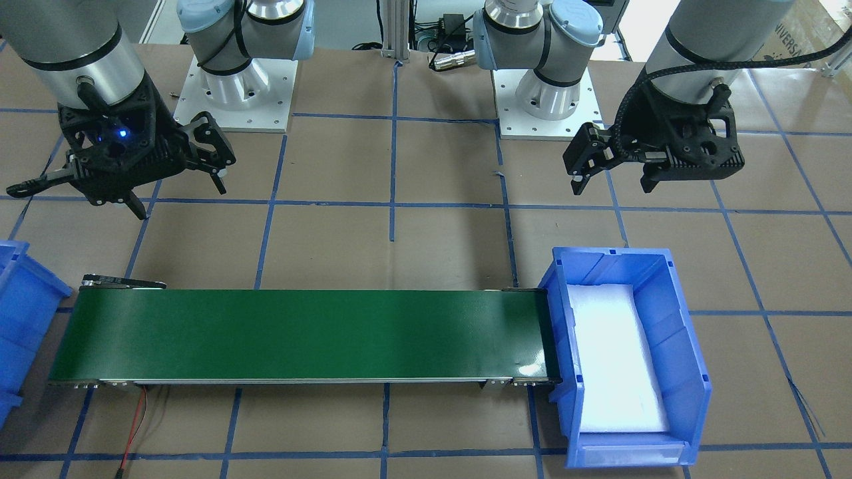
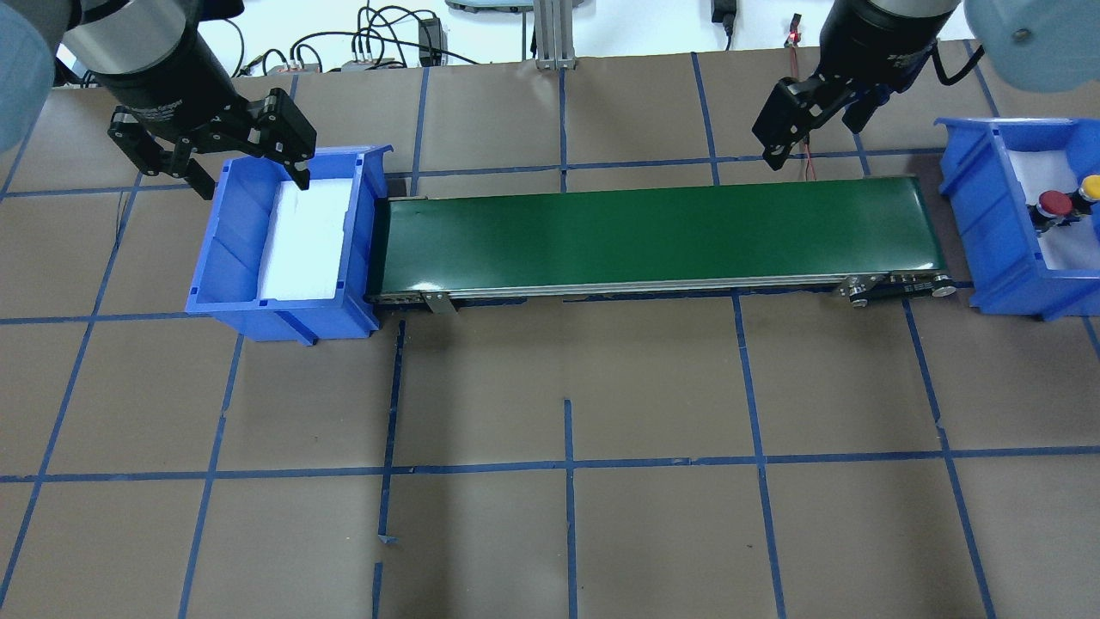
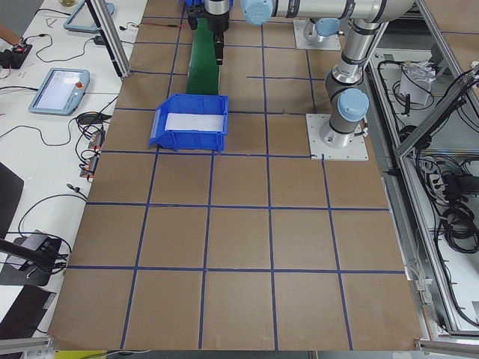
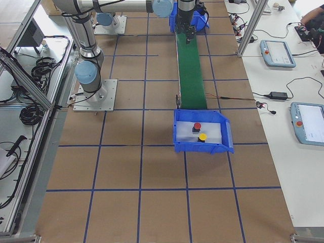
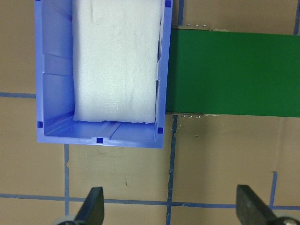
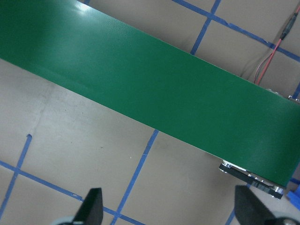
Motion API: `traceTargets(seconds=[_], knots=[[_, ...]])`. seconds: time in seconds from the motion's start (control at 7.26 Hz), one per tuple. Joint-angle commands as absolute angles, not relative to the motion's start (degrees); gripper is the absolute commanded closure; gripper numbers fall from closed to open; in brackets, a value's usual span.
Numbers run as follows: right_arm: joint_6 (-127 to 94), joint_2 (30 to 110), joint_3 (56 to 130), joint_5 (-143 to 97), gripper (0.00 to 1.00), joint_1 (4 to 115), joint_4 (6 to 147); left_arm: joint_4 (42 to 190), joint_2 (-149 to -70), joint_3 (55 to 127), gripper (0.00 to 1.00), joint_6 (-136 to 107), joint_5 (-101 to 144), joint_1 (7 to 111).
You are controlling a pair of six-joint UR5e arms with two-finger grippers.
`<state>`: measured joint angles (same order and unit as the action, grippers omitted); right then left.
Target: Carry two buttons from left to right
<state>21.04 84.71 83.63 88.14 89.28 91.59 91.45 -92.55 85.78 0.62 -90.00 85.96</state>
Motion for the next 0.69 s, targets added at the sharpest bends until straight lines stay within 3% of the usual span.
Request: traceTargets(seconds=[0.0,0.55], knots=[[8.3,84.5,82.4,87.9,0.00,89.8,91.8,91.5,-92.5,85.8,0.00,0.6,-90.0,86.0],[4.1,84.6,83.0,87.6,0.00,89.7,92.4,91.5,-92.5,85.8,0.00,0.6,-89.9,86.0]])
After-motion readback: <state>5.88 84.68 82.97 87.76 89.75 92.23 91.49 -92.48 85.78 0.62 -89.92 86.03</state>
